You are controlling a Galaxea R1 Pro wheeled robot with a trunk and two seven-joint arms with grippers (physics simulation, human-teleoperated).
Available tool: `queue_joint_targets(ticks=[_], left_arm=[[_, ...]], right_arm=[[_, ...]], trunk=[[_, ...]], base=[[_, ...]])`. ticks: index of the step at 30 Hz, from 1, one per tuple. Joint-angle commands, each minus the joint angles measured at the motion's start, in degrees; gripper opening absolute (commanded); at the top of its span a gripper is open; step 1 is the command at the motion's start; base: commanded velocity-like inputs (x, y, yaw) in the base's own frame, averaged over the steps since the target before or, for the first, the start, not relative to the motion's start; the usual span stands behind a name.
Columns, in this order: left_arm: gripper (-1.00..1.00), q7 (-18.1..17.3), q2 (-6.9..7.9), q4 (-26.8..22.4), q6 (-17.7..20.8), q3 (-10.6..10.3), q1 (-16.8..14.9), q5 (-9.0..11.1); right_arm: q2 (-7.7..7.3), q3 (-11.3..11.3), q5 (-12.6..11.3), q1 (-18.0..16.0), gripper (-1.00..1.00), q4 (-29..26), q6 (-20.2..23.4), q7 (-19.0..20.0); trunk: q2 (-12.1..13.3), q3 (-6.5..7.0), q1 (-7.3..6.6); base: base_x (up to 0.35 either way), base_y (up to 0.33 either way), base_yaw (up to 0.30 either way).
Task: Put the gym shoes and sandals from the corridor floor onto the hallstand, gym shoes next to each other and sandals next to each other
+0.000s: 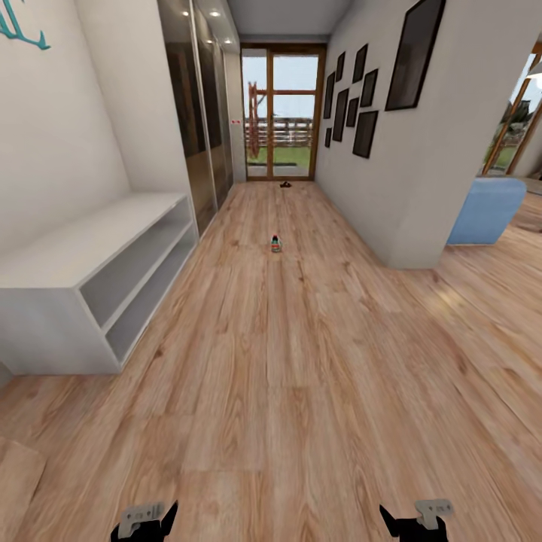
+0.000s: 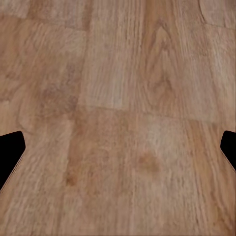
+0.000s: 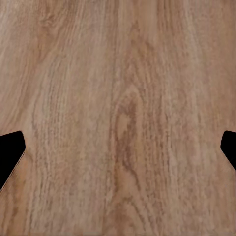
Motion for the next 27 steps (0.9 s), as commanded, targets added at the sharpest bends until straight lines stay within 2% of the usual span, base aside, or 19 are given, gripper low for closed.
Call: queue_joint_targets(ticks=[1, 27], left_arm=[[1.00, -0.33, -0.05, 0.03, -0.28, 0.48, -0.06, -0.59], [1.00, -0.33, -0.05, 0.03, -0.28, 0.49, -0.06, -0.56]], right_arm=[[-0.02, 0.40, -0.61, -0.04, 1.00, 0.06, -0.13, 0.30], [-0.02, 0.40, -0.62, -0.04, 1.00, 0.06, -0.13, 0.30]], trunk=[[-0.02, -0.05, 0.02], [-0.02, -0.05, 0.02]], base=[[0.340, 0.000, 0.000], [0.340, 0.000, 0.000]])
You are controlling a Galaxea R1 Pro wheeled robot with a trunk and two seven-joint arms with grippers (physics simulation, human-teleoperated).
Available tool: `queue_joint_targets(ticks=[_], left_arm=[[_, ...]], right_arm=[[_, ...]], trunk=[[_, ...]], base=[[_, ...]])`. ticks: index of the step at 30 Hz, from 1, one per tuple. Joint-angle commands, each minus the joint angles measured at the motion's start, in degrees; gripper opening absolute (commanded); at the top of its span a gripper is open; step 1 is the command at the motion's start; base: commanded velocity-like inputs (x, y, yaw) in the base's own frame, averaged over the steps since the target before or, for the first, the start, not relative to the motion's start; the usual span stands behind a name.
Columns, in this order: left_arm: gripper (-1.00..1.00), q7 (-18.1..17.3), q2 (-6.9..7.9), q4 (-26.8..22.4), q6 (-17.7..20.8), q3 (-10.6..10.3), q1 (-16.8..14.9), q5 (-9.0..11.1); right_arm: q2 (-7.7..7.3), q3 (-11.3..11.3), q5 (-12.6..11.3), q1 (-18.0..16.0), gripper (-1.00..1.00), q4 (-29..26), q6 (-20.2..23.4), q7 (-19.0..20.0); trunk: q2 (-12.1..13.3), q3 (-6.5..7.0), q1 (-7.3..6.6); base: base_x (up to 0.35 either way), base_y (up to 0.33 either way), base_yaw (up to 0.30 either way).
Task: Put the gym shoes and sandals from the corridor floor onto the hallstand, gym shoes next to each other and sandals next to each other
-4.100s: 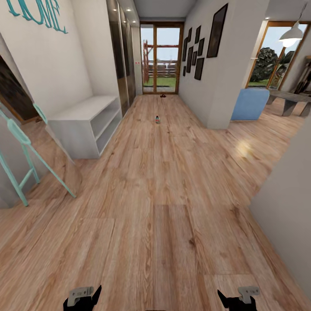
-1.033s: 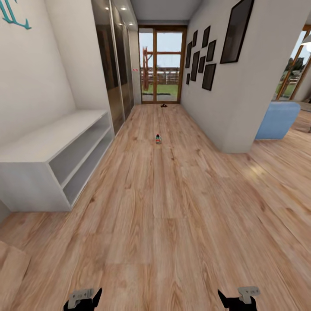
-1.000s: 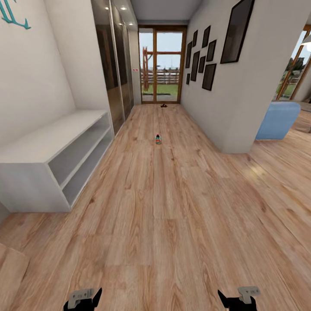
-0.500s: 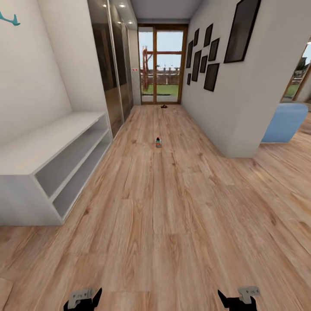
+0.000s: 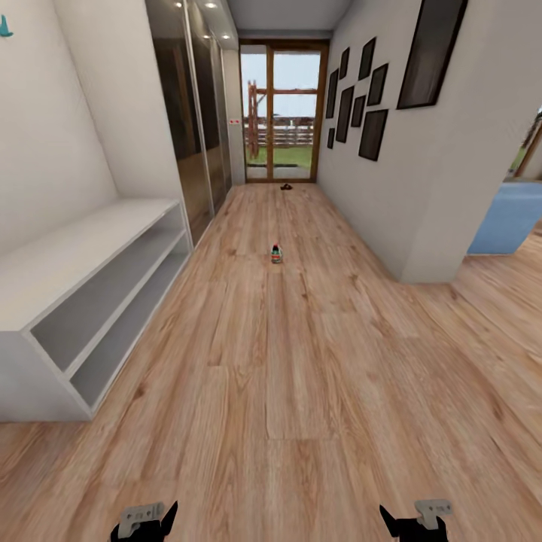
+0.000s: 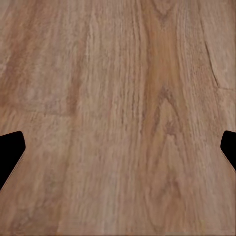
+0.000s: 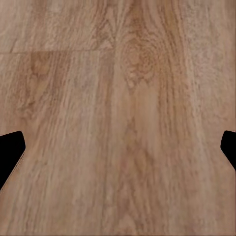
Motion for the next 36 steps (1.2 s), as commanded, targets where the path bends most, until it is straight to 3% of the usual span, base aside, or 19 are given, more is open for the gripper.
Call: queue_joint_targets(ticks=[1, 36], left_arm=[[1.00, -0.33, -0.05, 0.03, -0.28, 0.48, -0.06, -0.63], [1.00, -0.33, -0.05, 0.03, -0.28, 0.51, -0.06, -0.62]], right_arm=[[-0.02, 0.40, -0.61, -0.04, 1.00, 0.06, -0.13, 0.30], [-0.02, 0.40, -0.61, -0.04, 1.00, 0.06, -0.13, 0.30]], trunk=[[-0.02, -0.05, 0.02], [-0.02, -0.05, 0.02]], base=[[0.340, 0.000, 0.000], [0.340, 0.000, 0.000]])
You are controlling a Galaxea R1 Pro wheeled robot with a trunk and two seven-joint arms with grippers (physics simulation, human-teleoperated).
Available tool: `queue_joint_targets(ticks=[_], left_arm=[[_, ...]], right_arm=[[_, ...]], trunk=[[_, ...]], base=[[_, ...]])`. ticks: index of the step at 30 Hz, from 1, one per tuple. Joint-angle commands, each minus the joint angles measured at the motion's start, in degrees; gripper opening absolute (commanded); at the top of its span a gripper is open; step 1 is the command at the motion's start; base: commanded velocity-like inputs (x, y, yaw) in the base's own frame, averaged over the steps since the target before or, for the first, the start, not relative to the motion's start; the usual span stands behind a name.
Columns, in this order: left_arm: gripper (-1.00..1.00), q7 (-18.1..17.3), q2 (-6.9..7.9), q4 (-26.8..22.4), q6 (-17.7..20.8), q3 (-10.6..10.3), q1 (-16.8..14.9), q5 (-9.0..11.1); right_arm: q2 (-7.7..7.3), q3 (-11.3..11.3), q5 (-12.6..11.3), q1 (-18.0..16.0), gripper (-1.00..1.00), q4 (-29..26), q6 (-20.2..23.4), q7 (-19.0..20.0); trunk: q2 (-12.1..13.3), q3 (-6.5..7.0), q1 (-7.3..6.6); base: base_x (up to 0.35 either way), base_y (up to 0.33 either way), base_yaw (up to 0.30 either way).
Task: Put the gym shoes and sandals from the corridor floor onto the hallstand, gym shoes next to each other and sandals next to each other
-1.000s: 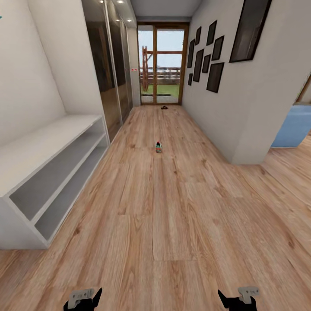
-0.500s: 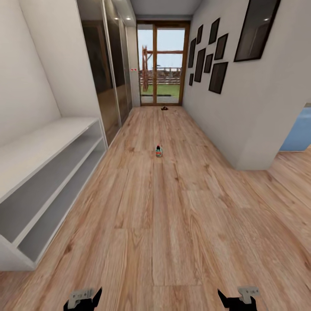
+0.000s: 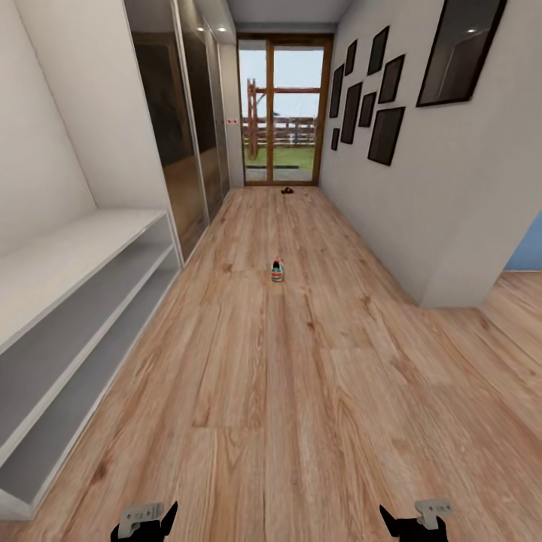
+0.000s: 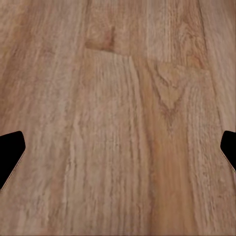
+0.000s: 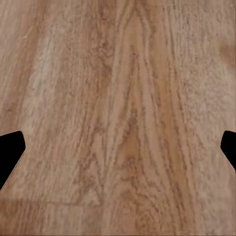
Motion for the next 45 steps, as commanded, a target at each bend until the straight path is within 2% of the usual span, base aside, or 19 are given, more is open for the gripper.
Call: queue_joint_targets(ticks=[1, 21, 45], left_arm=[[1.00, -0.33, -0.05, 0.03, -0.28, 0.48, -0.06, -0.59], [1.00, -0.33, 0.02, 0.03, -0.28, 0.54, -0.06, -0.57], [1.00, -0.33, 0.04, 0.03, -0.28, 0.54, -0.06, -0.57]], right_arm=[[-0.02, 0.40, -0.61, -0.04, 1.00, 0.06, -0.13, 0.30], [-0.02, 0.40, -0.61, -0.04, 1.00, 0.06, -0.13, 0.30], [-0.02, 0.40, -0.79, -0.04, 1.00, -0.02, -0.13, 0.39]], trunk=[[-0.02, -0.05, 0.02], [-0.02, -0.05, 0.02], [-0.02, -0.05, 0.02]], base=[[0.340, 0.000, 0.000], [0.340, 0.003, 0.000], [0.340, 0.069, 0.000]])
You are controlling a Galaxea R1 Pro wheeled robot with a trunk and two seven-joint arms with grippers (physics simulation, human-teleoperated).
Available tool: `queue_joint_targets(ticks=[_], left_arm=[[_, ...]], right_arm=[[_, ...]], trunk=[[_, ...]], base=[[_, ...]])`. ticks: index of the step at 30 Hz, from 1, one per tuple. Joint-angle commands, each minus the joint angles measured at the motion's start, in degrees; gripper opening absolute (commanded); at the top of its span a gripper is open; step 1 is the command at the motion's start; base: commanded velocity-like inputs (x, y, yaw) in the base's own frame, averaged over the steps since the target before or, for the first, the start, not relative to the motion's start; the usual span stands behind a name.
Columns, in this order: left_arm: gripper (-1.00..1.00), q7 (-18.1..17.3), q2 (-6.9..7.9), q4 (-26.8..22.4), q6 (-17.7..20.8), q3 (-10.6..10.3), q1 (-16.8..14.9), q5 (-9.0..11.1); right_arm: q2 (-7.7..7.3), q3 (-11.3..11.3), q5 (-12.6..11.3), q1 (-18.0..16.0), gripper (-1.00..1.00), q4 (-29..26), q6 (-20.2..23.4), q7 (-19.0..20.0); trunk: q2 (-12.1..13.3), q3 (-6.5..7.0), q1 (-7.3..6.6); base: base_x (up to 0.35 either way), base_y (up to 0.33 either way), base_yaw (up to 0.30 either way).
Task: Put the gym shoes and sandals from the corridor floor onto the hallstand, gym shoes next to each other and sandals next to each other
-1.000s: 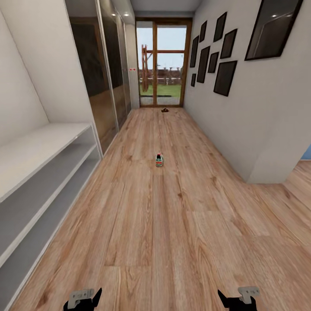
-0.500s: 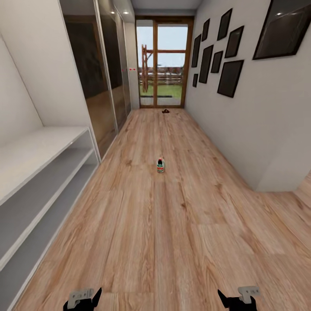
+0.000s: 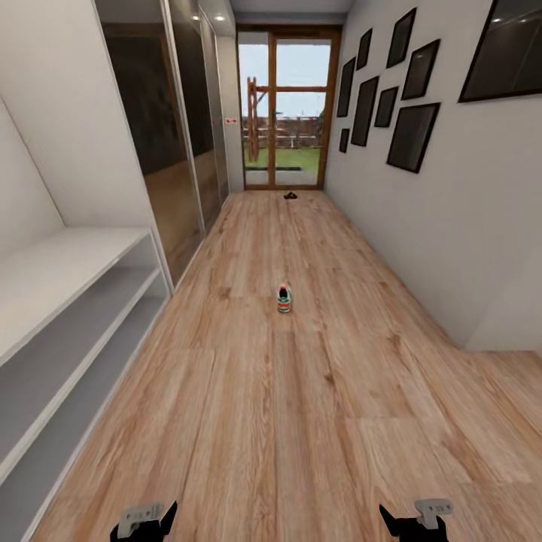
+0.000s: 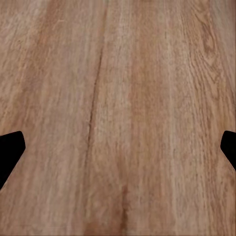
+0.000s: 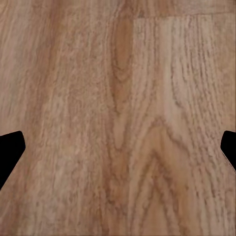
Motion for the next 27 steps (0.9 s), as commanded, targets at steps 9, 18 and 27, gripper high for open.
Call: queue_joint_targets(ticks=[9, 18, 27], left_arm=[[1.00, -0.33, -0.10, 0.06, -0.29, 0.47, -0.06, -0.63], [1.00, -0.33, -0.13, 0.12, -0.29, 0.40, -0.06, -0.68], [1.00, -0.33, -0.13, 0.13, -0.29, 0.46, -0.06, -0.69]], right_arm=[[-0.02, 0.40, -0.61, -0.04, 1.00, 0.07, -0.14, 0.30], [-0.02, 0.40, -0.64, -0.04, 1.00, 0.07, -0.14, 0.30], [-0.02, 0.40, -0.65, -0.04, 1.00, 0.07, -0.14, 0.30]], trunk=[[-0.02, -0.05, 0.02], [-0.02, -0.05, 0.02], [-0.02, -0.05, 0.02]], base=[[0.340, 0.048, 0.000], [0.340, 0.002, 0.000], [0.340, 0.000, 0.000]])
